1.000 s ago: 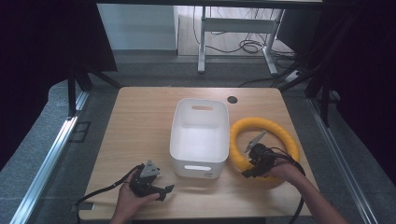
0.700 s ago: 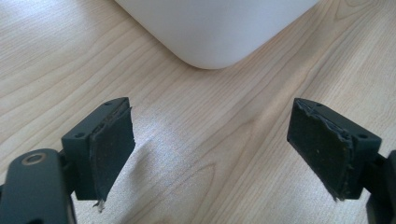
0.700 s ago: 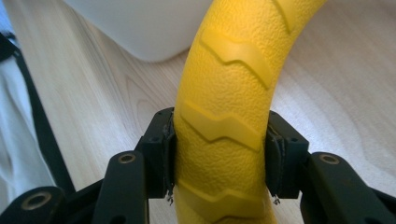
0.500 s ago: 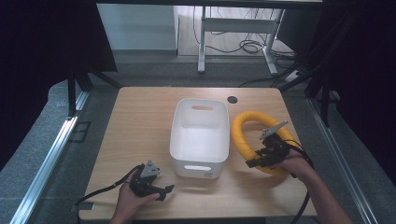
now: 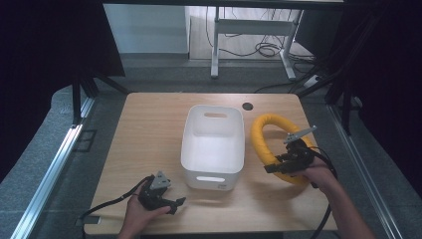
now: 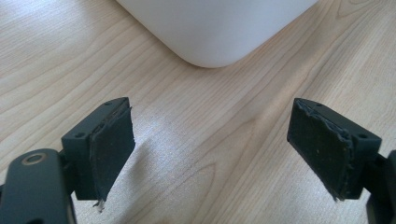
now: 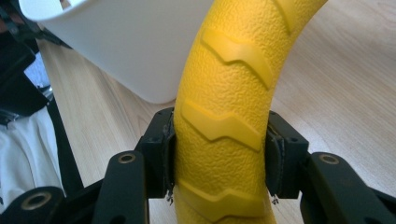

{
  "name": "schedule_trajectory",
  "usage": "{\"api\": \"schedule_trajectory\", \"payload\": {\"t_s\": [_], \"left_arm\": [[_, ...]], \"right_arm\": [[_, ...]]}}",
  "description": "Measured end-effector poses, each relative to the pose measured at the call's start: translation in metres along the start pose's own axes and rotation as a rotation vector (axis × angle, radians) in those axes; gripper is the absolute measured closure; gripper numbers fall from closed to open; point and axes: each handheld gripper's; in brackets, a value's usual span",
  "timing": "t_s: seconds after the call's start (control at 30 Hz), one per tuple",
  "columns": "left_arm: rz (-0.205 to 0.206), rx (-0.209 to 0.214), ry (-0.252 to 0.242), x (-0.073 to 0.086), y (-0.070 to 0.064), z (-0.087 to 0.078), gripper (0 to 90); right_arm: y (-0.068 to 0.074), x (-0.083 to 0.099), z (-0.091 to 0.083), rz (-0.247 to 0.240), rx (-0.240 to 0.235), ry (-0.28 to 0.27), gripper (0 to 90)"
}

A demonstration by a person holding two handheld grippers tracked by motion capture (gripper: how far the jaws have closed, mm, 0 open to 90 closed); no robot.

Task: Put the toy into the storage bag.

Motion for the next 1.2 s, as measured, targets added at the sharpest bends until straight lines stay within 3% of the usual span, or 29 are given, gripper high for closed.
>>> {"api": "schedule_trajectory", "payload": {"t_s": [0.33,1.0,1.2], "left_arm": [[0.002,-0.002,0.006,0.0,0.0,0.002,15.0],[0.0,0.001,0.002,0.0,0.0,0.002,15.0],[-0.002,0.003,0.0,0.0,0.0,0.002,15.0]], "right_arm": [[-0.004,0.003,-0.011,0.025,-0.003,-0.085,51.3],[-0.007,0.005,-0.028,0.055,0.019,-0.186,51.3],[0.001,0.004,-0.039,0.041,0.021,-0.26,51.2]]}}
Point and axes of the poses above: each handheld gripper's, and its own axes: z roughly forward along the jaws, x roughly out of its underside, y roughly to its left, and after that the axes turned 5 degrees about y, right-handed
